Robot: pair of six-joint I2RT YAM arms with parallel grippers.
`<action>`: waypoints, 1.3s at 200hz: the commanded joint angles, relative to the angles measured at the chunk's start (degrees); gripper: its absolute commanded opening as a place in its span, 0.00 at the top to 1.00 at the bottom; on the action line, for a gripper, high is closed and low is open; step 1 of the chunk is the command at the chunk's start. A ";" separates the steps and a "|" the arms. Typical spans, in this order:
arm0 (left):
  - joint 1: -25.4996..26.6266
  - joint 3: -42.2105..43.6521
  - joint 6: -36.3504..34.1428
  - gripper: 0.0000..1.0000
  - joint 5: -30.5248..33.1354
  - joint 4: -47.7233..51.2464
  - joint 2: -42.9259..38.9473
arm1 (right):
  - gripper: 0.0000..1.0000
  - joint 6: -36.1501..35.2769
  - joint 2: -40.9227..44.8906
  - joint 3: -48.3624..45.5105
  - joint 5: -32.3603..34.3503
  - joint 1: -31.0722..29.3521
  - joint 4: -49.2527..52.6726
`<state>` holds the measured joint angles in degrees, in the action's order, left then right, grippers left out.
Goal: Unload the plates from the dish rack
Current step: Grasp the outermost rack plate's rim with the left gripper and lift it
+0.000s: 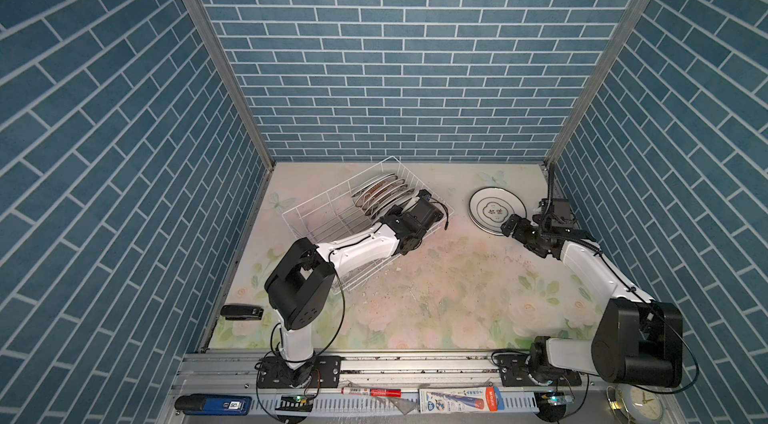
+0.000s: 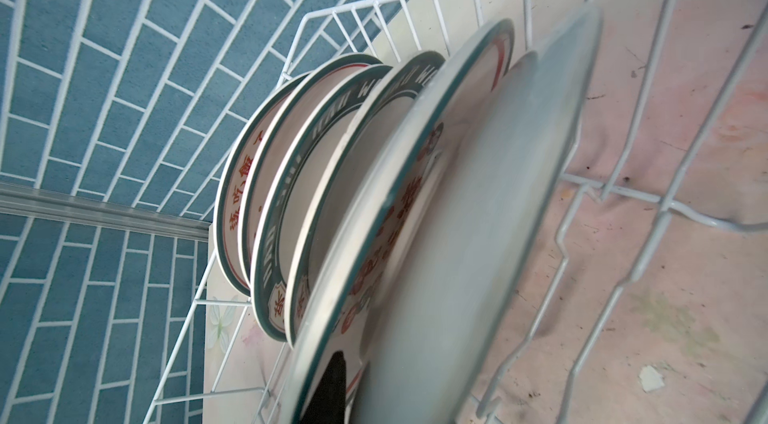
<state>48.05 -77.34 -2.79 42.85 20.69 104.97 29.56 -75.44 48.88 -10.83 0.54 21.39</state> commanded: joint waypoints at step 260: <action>5.37 2.34 -3.01 1.00 4.79 -1.97 -4.03 | 0.01 -0.82 -0.50 -0.76 -3.67 0.12 -1.80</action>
<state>50.78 -74.94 -5.26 47.68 18.09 103.50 29.56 -75.70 48.62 -13.69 0.54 20.12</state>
